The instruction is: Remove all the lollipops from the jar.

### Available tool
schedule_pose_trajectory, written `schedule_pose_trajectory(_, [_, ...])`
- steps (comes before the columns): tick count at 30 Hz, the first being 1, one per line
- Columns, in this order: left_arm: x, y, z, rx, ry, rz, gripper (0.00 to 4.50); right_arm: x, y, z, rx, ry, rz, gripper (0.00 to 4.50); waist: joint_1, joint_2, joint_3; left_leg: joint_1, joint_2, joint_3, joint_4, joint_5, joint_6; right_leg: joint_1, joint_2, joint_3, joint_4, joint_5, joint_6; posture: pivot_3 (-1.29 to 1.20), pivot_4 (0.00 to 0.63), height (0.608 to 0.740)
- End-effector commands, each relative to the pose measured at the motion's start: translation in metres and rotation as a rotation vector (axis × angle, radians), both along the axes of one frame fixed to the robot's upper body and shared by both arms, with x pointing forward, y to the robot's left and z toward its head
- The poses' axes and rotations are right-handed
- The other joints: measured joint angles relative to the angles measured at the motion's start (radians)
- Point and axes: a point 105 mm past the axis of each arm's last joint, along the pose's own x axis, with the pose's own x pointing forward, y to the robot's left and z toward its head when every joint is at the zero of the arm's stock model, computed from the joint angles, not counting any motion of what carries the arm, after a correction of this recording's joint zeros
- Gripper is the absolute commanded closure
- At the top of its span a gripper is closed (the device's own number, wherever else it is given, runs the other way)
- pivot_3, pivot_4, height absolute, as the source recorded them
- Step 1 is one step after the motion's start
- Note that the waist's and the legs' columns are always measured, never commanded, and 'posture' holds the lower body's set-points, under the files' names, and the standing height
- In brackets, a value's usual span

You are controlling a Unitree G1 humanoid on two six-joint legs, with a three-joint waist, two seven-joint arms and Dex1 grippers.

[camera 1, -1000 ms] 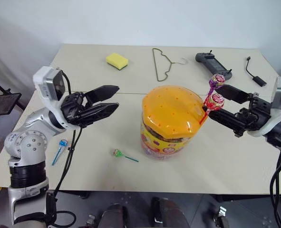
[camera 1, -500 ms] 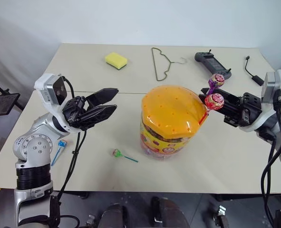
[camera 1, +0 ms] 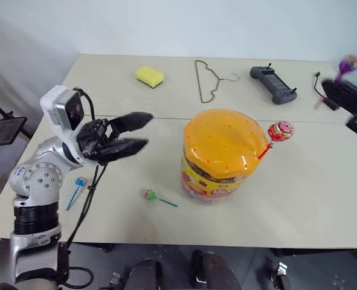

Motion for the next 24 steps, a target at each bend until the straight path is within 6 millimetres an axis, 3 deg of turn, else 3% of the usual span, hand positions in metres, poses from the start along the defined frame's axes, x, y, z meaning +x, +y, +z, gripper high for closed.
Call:
schedule_pose_trajectory(1, [-0.013, -0.005, -0.01, 0.09, -0.12, -0.032, 1.14, -0.004, -0.034, -0.055, -0.235, 0.259, -0.141, 4.45, -0.004, 0.0, 0.0, 0.0, 0.0, 0.001, 0.0, 0.0, 0.001, 0.0, 0.0, 0.001, 0.0, 0.0, 0.0, 0.0, 0.15, 0.74])
schedule_pose_trajectory(3, [-0.02, -0.004, -0.015, 0.097, -0.11, -0.056, 1.14, -0.012, -0.046, -0.091, -0.4, 0.359, -0.125, 4.45, -0.012, 0.001, 0.0, 0.0, 0.0, 0.003, 0.0, 0.0, 0.001, -0.001, 0.0, 0.003, 0.0, 0.001, 0.002, 0.0, 0.15, 0.74])
schedule_pose_trajectory(5, [-0.025, -0.002, -0.021, 0.127, -0.125, -0.073, 1.14, -0.018, -0.046, -0.112, -0.511, 0.371, -0.045, 4.45, -0.013, 0.001, 0.0, 0.001, 0.001, 0.004, 0.0, 0.0, 0.001, -0.001, 0.002, 0.005, 0.001, 0.001, 0.002, 0.0, 0.15, 0.74])
schedule_pose_trajectory(7, [-0.026, 0.0, -0.026, 0.177, -0.136, -0.065, 1.14, -0.022, -0.042, -0.12, -0.44, 0.383, -0.007, 4.45, -0.014, 0.001, 0.0, 0.001, 0.001, 0.006, 0.0, 0.001, 0.0, -0.003, 0.003, 0.006, 0.002, 0.002, 0.003, 0.0, 0.15, 0.74])
schedule_pose_trajectory(11, [-0.021, 0.007, -0.018, 0.149, -0.118, -0.017, 1.14, -0.028, -0.037, -0.127, -0.374, 0.371, 0.047, 3.51, -0.012, 0.001, 0.0, 0.003, 0.001, 0.008, 0.0, 0.002, -0.002, -0.004, 0.004, 0.01, 0.006, 0.002, 0.004, 0.0, 0.15, 0.74])
schedule_pose_trajectory(14, [-0.018, 0.01, -0.018, 0.128, -0.103, 0.007, 1.14, -0.025, -0.027, -0.111, -0.337, 0.227, 0.089, 2.54, -0.01, 0.001, 0.0, 0.003, 0.001, 0.008, 0.0, 0.003, -0.002, -0.004, 0.004, 0.01, 0.006, 0.002, 0.004, 0.0, 0.15, 0.74])
schedule_pose_trajectory(16, [-0.016, 0.011, -0.016, 0.099, -0.088, 0.022, 1.14, -0.025, -0.011, -0.088, -0.276, 0.062, 0.171, 1.91, -0.009, 0.001, 0.0, 0.002, 0.001, 0.008, 0.0, 0.002, -0.002, -0.005, 0.004, 0.01, 0.005, 0.002, 0.004, 0.0, 0.15, 0.74])
schedule_pose_trajectory(17, [-0.014, 0.012, -0.014, 0.064, -0.07, 0.04, 1.14, -0.03, 0.008, -0.067, -0.191, -0.087, 0.283, 1.57, -0.008, 0.001, 0.0, 0.002, 0.001, 0.008, 0.0, 0.002, -0.002, -0.005, 0.004, 0.01, 0.005, 0.003, 0.004, 0.0, 0.15, 0.74])
schedule_pose_trajectory(19, [-0.012, 0.016, -0.01, -0.007, -0.039, 0.063, 1.14, -0.044, 0.031, -0.036, -0.136, -0.319, 0.406, 1.57, -0.009, 0.001, 0.0, 0.002, 0.002, 0.007, 0.0, 0.002, -0.002, -0.005, 0.004, 0.01, 0.005, 0.003, 0.005, 0.0, 0.15, 0.74])
schedule_pose_trajectory(20, [-0.009, 0.019, -0.008, -0.047, -0.019, 0.088, 1.14, -0.048, 0.041, -0.031, -0.114, -0.332, 0.438, 1.57, -0.01, 0.001, 0.0, 0.002, 0.002, 0.007, 0.0, 0.002, -0.002, -0.004, 0.004, 0.01, 0.005, 0.003, 0.005, 0.0, 0.15, 0.74])
schedule_pose_trajectory(24, [0.005, 0.04, -0.004, -0.22, 0.13, 0.157, 1.14, -0.073, 0.113, -0.001, -0.019, -0.492, 0.633, 1.57, -0.01, 0.001, 0.0, 0.003, 0.002, 0.005, 0.0, 0.002, -0.003, -0.004, 0.002, 0.009, 0.008, 0.003, 0.005, 0.0, 0.15, 0.74])
